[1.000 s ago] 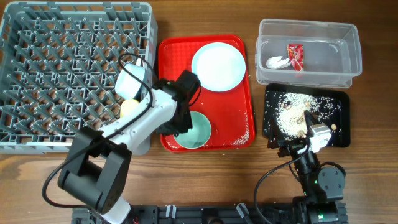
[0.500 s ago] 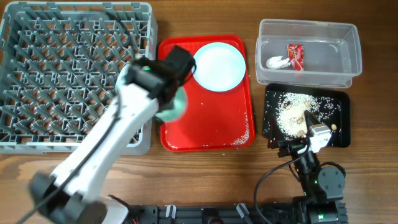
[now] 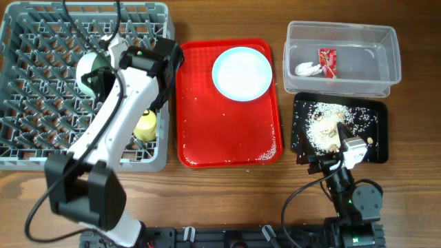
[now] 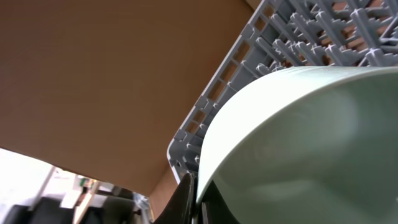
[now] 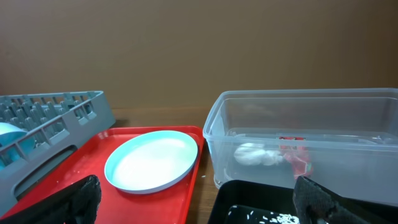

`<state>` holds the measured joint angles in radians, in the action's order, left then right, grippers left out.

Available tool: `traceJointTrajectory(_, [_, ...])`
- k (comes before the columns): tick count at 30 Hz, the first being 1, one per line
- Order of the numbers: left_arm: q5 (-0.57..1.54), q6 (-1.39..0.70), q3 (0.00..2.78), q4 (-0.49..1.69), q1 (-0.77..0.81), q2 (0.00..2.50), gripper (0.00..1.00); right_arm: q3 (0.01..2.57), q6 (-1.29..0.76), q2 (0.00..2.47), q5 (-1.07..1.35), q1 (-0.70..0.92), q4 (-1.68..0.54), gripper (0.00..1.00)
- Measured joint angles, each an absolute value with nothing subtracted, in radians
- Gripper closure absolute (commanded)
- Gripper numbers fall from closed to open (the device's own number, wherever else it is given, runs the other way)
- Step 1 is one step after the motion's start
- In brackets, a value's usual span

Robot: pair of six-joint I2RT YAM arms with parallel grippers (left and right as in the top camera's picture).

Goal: Sort waste into correct bins and load items into the dishwasher rack
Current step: 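Grasp the green bowl with the left gripper and place it in the rack, then grasp the light-blue plate edge with the left gripper and lift it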

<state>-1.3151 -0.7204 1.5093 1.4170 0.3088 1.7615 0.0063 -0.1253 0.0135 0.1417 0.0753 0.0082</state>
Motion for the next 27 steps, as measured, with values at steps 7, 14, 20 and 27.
traceJointTrajectory(7, [-1.342, -0.729, 1.508, 1.389, 0.246, 1.927, 0.96, 0.006, -0.125, 0.014, 0.142, 0.075, 0.009, 0.00])
traceJointTrajectory(14, [-1.345, -0.743, 1.508, 1.387, 0.224, 2.013, 0.96, 0.006, -0.125, 0.014, 0.142, 0.075, 0.009, 0.00])
traceJointTrajectory(20, [-1.324, -0.746, 1.508, 1.391, 0.268, 2.013, 0.89, 0.006, -0.125, 0.014, 0.142, 0.075, 0.009, 0.00])
traceJointTrajectory(27, [-1.184, -0.748, 1.508, 1.380, 0.350, 2.037, 0.23, 0.006, -0.125, 0.014, 0.142, 0.075, 0.008, 0.00])
